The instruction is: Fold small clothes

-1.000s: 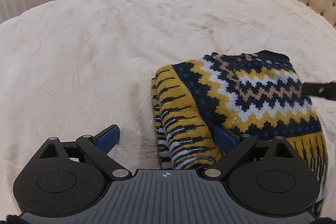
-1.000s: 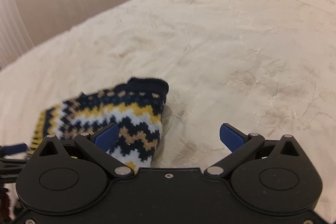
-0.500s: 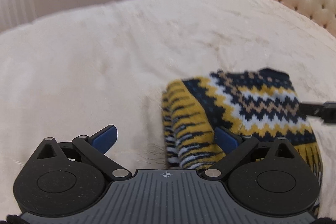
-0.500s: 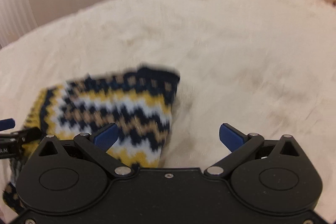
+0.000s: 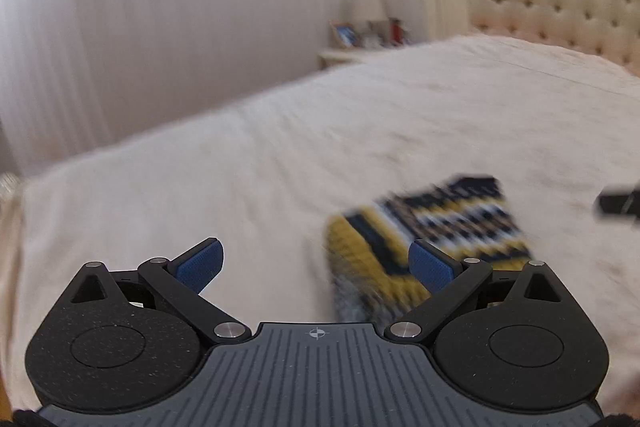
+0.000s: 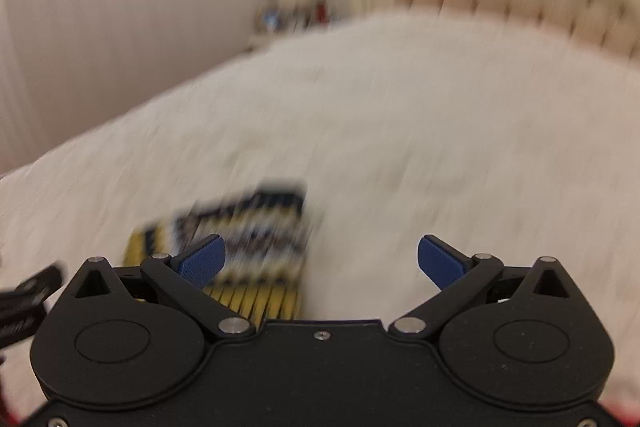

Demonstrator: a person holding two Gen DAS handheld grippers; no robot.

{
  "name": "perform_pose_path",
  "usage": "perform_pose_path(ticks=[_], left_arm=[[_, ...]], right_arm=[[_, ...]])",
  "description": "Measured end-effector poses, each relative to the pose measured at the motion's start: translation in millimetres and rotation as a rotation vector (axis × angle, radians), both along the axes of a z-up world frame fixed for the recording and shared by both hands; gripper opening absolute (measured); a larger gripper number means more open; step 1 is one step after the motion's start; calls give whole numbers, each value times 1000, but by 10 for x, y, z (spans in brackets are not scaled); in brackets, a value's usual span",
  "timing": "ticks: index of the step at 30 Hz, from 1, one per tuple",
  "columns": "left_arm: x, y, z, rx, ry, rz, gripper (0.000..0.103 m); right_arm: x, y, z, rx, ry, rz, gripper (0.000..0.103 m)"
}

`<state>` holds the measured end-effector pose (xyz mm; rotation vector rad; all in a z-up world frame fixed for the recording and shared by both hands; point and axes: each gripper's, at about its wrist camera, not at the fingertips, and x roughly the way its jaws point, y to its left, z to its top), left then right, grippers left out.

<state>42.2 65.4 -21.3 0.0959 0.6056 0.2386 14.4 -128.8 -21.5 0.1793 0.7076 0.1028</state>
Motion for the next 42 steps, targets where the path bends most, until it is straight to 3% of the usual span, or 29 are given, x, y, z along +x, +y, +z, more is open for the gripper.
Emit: perform_pose_path(ticks=[7, 15, 24, 42], left_arm=[[-203, -81, -228, -81, 118, -4, 100], [-280, -202, -436, -115, 198, 9, 100], [-302, -219, -489, -121, 206, 30, 100], [-376, -92, -429, -128, 209, 66, 100]], right_arm=[[-438, 0, -273, -27, 78, 6, 102], [-681, 153, -305, -133, 16, 92, 101], [-594, 77, -380, -56, 66, 78, 101], [-551, 135, -420, -96, 99, 75, 101]])
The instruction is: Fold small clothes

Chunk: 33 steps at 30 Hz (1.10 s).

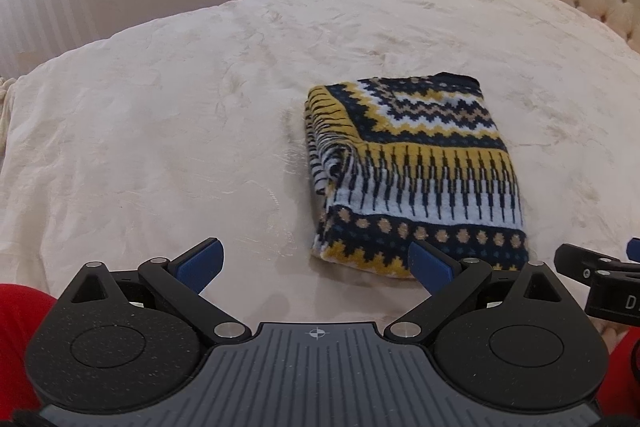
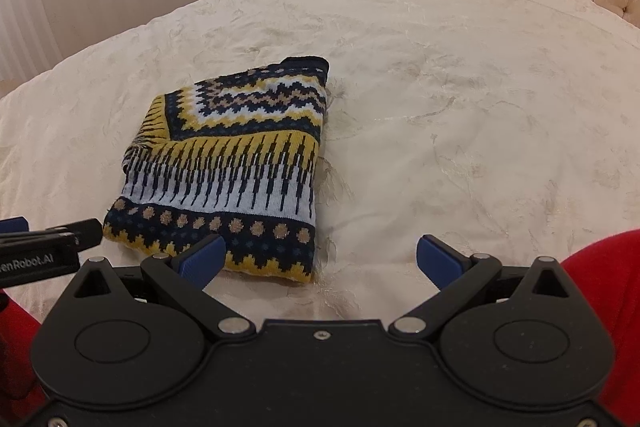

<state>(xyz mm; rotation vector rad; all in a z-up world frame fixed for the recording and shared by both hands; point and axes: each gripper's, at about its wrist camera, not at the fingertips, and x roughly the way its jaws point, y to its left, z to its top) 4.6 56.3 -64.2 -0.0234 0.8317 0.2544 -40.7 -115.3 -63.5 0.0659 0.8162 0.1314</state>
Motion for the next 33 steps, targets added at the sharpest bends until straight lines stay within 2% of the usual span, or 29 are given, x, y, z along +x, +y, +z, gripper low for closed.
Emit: perform_pose_path(ticks=[17, 33], left_arm=[[36, -24, -122, -9, 93, -38, 100], [48, -56, -162, -16, 106, -46, 100]], right_arm=[[24, 21, -21, -16, 19, -4, 101], [27, 25, -22, -17, 20, -5, 101]])
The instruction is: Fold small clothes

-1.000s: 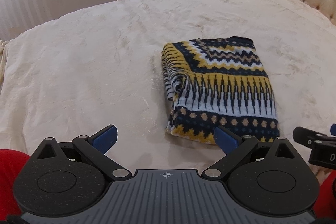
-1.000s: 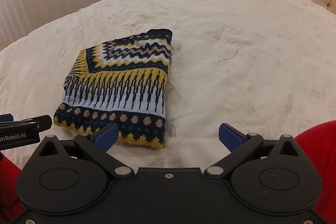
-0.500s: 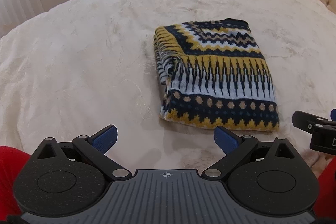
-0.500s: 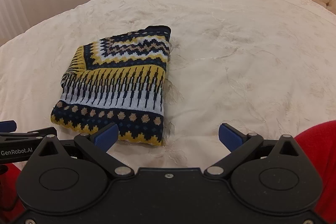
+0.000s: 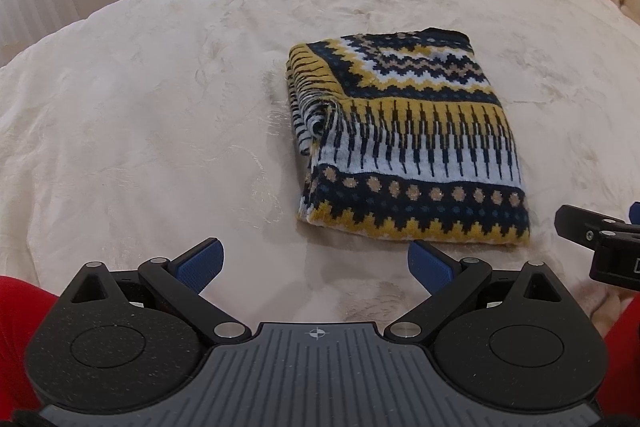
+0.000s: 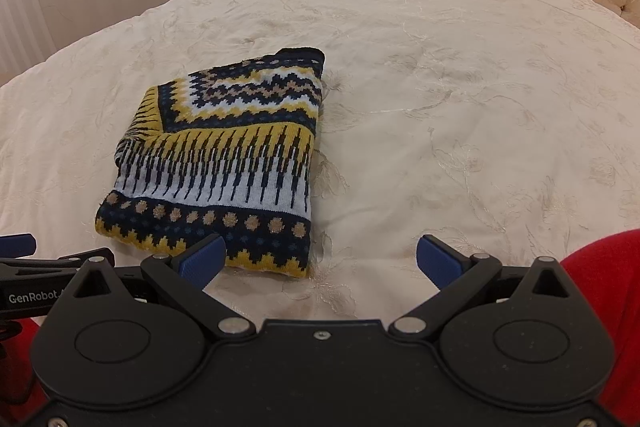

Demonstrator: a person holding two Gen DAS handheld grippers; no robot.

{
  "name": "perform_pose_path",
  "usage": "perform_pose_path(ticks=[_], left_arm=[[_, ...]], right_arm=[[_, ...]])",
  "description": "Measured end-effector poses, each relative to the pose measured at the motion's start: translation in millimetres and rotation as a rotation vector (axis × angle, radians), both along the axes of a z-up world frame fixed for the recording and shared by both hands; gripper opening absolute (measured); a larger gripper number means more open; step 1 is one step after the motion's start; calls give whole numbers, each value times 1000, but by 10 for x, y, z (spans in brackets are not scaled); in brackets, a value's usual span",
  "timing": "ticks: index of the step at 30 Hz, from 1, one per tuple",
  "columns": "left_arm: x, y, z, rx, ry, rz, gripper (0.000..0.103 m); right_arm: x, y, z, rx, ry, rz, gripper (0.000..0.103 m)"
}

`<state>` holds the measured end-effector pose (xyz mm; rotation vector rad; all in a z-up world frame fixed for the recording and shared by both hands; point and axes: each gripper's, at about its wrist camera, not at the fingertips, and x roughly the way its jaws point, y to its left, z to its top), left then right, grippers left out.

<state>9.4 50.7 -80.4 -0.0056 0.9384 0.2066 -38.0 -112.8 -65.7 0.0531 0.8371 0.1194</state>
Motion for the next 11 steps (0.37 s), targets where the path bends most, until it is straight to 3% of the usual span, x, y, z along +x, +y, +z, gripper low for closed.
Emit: perform_pose_path(ticks=[11], left_arm=[[10, 8, -1, 1, 1, 4, 100]], right_arm=[[0, -1, 0, -1, 0, 0, 101]])
